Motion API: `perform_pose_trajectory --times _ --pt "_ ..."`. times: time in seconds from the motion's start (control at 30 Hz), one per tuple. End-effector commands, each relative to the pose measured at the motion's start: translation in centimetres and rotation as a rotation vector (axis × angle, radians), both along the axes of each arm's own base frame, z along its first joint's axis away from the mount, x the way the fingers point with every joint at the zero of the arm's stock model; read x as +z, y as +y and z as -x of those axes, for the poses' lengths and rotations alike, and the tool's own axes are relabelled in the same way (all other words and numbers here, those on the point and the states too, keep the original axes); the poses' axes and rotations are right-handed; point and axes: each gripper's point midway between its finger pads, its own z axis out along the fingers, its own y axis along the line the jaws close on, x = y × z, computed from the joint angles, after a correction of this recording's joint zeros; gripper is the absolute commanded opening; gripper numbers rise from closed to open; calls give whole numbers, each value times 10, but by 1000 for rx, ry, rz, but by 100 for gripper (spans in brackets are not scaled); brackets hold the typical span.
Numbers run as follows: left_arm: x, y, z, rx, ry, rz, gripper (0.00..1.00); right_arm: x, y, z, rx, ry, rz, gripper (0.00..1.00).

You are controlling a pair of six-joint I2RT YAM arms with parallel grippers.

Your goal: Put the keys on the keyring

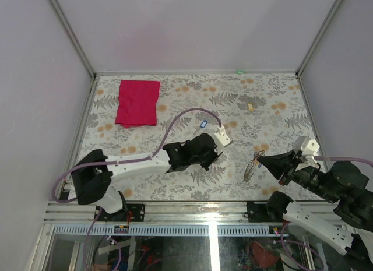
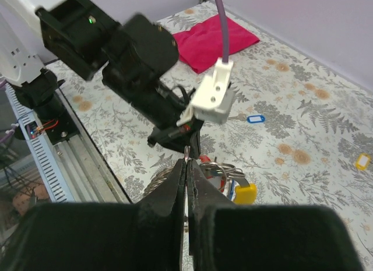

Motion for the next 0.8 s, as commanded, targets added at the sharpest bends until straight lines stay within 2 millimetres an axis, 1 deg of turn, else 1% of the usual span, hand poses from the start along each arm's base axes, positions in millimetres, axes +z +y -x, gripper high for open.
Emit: perform_pose_trajectory --times 0.0,0.13,0.27,0.37,0.47,0.53,0.7,0.77 --pt "41 -6 12 -55 -30 145 0 14 10 7 66 -11 -29 0" --pt "77 -2 22 -90 -53 242 0 9 22 15 147 -7 -22 0" --pt "117 -2 44 -204 -64 358 0 8 35 19 212 -12 -46 1" --pt "149 2 58 -271 -84 443 0 11 45 20 246 -3 -72 0" --pt "179 5 68 -316 -113 536 0 15 58 26 312 9 -108 0" --pt "197 8 74 -342 -134 587 0 16 62 27 333 0 -130 0" --pt "233 16 93 -430 -178 689 0 20 75 29 392 -37 -172 0" --pt "241 20 99 -462 -186 709 0 21 77 31 418 -65 -166 0"
